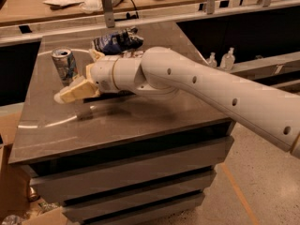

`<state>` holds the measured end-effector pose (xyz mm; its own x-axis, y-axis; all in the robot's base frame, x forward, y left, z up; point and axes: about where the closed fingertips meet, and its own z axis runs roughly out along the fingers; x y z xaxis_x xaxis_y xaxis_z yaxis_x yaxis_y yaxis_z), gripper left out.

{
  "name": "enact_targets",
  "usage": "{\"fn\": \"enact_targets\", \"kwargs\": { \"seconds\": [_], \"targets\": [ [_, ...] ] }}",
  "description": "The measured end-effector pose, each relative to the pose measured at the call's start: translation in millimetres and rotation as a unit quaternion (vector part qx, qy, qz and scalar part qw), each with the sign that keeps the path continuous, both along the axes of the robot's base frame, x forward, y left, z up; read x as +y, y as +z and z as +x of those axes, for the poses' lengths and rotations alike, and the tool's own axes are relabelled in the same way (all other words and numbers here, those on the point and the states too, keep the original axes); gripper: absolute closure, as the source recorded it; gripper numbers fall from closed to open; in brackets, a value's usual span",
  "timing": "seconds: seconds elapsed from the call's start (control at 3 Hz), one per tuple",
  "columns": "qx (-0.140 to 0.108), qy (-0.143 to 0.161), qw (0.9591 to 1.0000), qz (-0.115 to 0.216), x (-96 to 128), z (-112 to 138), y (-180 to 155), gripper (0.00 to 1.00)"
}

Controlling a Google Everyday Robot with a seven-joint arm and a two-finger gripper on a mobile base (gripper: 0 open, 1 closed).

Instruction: Move redbull can near blue chip bag

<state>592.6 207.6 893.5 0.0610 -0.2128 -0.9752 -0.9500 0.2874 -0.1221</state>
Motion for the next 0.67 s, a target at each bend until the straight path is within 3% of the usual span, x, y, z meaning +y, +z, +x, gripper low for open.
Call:
{"fn": "enact_targets", "kwargs": {
  "seconds": [0.33,0.67],
  "targets": [
    [-0.002,0.003,1.0000,0.001,17.0,14.6,-1.3,0.18],
    [0.000,0.017,0.9999,0.004,31.4,20.6,-3.7,0.49]
  ]
}}
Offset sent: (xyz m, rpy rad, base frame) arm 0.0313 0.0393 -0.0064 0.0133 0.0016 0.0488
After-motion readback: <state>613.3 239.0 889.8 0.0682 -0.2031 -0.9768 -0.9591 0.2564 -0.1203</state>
